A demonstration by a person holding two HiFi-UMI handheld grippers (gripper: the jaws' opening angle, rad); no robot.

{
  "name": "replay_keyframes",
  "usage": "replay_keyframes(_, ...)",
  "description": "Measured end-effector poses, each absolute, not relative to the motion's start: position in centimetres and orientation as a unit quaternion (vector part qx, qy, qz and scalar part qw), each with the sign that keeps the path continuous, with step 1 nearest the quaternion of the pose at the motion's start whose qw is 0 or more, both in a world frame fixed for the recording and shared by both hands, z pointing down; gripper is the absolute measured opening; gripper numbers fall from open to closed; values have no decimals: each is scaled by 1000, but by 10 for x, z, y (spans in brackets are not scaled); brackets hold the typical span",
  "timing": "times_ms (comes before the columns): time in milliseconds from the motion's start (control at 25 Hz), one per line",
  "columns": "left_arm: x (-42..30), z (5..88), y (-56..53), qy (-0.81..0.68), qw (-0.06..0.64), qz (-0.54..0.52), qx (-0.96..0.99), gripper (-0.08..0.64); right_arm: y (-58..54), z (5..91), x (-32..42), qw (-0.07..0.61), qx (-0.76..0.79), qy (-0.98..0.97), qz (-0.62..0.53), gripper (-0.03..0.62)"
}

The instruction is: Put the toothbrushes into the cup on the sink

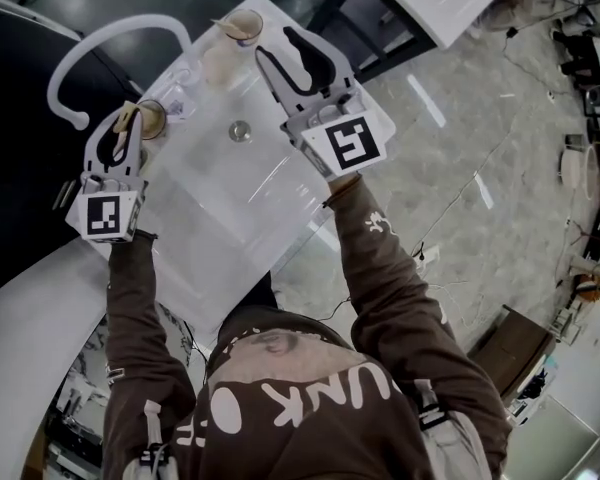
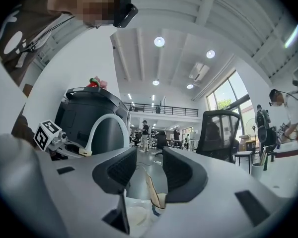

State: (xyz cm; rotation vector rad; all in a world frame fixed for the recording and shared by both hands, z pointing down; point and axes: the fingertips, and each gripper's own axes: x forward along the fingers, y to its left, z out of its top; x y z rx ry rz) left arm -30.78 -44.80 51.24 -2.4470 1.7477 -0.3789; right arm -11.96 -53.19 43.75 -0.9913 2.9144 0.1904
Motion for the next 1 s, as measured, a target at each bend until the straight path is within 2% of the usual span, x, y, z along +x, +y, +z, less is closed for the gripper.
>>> replay_keyframes(320, -280, 448, -399, 561, 91, -107, -816, 117, -464, 392, -104, 62, -313, 943, 91, 176)
replay_keyframes(520, -238, 401, -344, 548, 122, -69, -825, 126, -389, 359, -75, 102, -302, 940, 121, 176)
replay_keyframes(1000, -82, 295, -39, 499, 150, -34, -853, 126, -63, 309, 16, 83, -261, 950, 148, 176)
